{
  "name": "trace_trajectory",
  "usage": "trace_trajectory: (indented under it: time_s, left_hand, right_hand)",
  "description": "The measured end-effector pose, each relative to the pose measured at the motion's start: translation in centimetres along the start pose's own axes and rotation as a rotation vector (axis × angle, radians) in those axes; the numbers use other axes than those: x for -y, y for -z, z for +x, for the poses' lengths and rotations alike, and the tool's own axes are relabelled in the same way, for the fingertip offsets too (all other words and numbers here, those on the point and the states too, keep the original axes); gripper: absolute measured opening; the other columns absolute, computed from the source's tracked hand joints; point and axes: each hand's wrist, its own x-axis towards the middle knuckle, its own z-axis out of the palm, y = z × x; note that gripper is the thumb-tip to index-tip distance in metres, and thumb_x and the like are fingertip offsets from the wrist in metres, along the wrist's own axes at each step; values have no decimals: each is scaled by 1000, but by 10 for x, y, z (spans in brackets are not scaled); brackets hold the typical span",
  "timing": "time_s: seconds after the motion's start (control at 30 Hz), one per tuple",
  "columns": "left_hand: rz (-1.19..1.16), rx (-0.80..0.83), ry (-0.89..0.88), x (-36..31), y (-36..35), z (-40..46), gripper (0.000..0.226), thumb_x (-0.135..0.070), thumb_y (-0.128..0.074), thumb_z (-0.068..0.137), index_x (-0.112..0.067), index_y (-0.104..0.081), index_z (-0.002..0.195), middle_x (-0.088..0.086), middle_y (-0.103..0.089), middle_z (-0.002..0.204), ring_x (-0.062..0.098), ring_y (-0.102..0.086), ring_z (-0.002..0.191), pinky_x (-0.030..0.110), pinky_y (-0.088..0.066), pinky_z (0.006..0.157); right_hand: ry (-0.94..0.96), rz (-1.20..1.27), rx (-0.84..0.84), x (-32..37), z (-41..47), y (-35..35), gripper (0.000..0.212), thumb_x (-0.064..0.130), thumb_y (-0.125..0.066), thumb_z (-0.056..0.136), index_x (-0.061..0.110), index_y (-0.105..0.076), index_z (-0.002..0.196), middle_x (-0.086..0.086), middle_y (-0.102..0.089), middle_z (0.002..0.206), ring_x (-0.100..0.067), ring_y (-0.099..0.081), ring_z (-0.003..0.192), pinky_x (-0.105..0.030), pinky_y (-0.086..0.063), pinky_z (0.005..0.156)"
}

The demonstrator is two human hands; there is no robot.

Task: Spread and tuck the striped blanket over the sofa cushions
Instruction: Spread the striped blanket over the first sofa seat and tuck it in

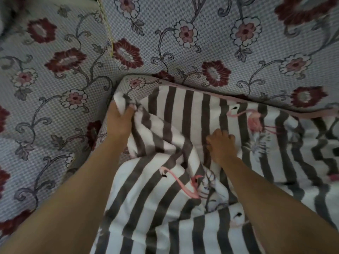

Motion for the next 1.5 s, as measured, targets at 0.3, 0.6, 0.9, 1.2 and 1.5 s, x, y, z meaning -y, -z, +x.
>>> trace_trajectory:
  time_s: [0.3, 0.6, 0.9, 1.2, 1.5]
  left_hand:
    - [474, 336, 147, 28, 77, 2, 102, -17, -79, 72, -20, -13, 150, 9, -42, 144, 31, -44, 128, 45, -37, 108]
    - [246, 334, -67, 7, 126, -38, 38, 2, -67, 81, -34, -66, 95, 3, -62, 104, 14, -57, 99, 15, -42, 84]
    - [683, 49, -521, -22, 155, -60, 35, 1, -66, 77, -8, -70, 111, 22, -61, 95, 40, -59, 86, 36, -42, 71]
    - [702, 93, -758, 17, 169, -85, 1, -1, -66, 75, -1, -66, 76, 16, -54, 79, 31, -53, 62, 31, -38, 51]
    - [1227, 981, -138, 140, 172, -149, 38, -56, -62, 73, -27, -45, 55, -2, -46, 74, 20, -55, 82, 33, -50, 77]
  right_hand:
    - [-23, 595, 39, -26, -41, 27, 17, 25, -51, 94, 12, -41, 88, -5, -49, 61, -21, -49, 57, -35, -39, 57]
    - [181, 635, -114, -32, -89, 45, 11, 14, -64, 83, 3, -65, 85, 1, -52, 78, -18, -51, 75, -30, -40, 71]
    - [70, 737, -203, -38, -148, 121, 10, 12, -56, 93, 19, -62, 94, 8, -51, 75, -11, -49, 68, -29, -35, 67]
    - [168, 541, -571, -29, -185, 90, 21, 11, -45, 74, 6, -61, 87, -9, -60, 89, -26, -51, 86, -44, -43, 78]
    - [263, 178, 380, -11, -223, -23, 38, 18, -40, 63, 19, -67, 89, 3, -63, 87, -23, -58, 94, -34, -36, 90]
